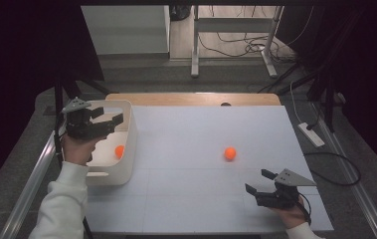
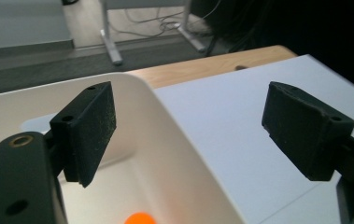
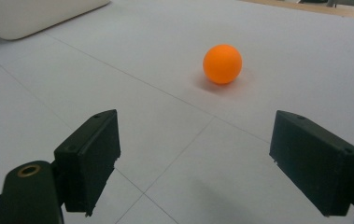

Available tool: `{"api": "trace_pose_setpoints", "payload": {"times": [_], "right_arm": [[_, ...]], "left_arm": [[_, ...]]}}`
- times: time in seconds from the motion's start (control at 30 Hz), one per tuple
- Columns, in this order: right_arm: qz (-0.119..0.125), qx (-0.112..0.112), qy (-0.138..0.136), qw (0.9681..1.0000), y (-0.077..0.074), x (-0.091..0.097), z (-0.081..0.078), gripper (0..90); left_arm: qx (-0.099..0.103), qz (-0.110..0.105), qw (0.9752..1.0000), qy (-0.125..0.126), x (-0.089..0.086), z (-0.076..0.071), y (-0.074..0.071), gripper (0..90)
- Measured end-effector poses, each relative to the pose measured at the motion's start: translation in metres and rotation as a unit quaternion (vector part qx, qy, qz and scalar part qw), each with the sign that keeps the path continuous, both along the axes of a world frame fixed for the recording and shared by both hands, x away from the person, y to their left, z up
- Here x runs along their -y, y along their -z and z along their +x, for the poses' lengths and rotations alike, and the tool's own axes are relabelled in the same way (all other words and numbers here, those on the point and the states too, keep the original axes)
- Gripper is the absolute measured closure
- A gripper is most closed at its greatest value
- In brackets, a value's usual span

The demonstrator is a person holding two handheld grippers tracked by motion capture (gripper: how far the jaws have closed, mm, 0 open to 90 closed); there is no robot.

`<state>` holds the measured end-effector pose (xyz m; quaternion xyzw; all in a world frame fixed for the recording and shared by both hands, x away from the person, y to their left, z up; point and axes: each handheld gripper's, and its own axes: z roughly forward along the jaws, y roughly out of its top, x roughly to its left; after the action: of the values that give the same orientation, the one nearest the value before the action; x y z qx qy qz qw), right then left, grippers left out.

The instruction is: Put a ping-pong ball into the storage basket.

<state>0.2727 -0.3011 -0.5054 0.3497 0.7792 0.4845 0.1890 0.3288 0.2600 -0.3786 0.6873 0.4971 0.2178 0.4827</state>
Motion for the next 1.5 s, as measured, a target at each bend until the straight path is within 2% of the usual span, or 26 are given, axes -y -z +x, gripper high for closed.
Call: {"api": "trace_pose_setpoints", "payload": {"times": [0.23, 0.5, 0.83, 1.0, 1.27, 1.4, 1.43, 1.5], "right_arm": [[0.003, -0.002, 0.002, 1.0, 0.0, 0.001, 0.001, 16.1], [0.005, -0.002, 0.005, 1.0, -0.001, 0.001, 0.003, 16.1], [0.013, -0.003, 0.017, 0.9998, -0.001, 0.006, 0.001, 16.1], [0.012, -0.003, 0.017, 0.9998, -0.001, 0.007, 0.0, 16.1], [0.009, -0.003, 0.012, 0.9999, 0.0, 0.006, 0.001, 16.1], [0.011, -0.001, 0.013, 0.9999, -0.001, 0.006, 0.001, 16.2], [0.011, -0.001, 0.012, 0.9999, -0.001, 0.006, 0.001, 16.1], [0.007, -0.001, 0.011, 0.9999, -0.001, 0.005, 0.001, 16.1]], "left_arm": [[0.013, -0.011, 0.9995, 0.025, 0.01, -0.008, -0.001, 18.3], [0.023, -0.01, 0.9983, 0.053, 0.022, -0.011, -0.002, 17.9], [0.037, -0.027, 0.994, 0.1, 0.042, -0.015, -0.002, 17.9], [0.042, -0.039, 0.9918, 0.114, 0.047, -0.018, -0.001, 17.9], [0.041, -0.045, 0.9902, 0.126, 0.055, -0.02, 0.0, 17.9], [0.04, -0.048, 0.9886, 0.137, 0.062, -0.021, 0.002, 17.9], [0.038, -0.051, 0.9874, 0.145, 0.065, -0.022, 0.002, 17.9], [0.039, -0.048, 0.9865, 0.152, 0.069, -0.023, 0.003, 17.9]]}}
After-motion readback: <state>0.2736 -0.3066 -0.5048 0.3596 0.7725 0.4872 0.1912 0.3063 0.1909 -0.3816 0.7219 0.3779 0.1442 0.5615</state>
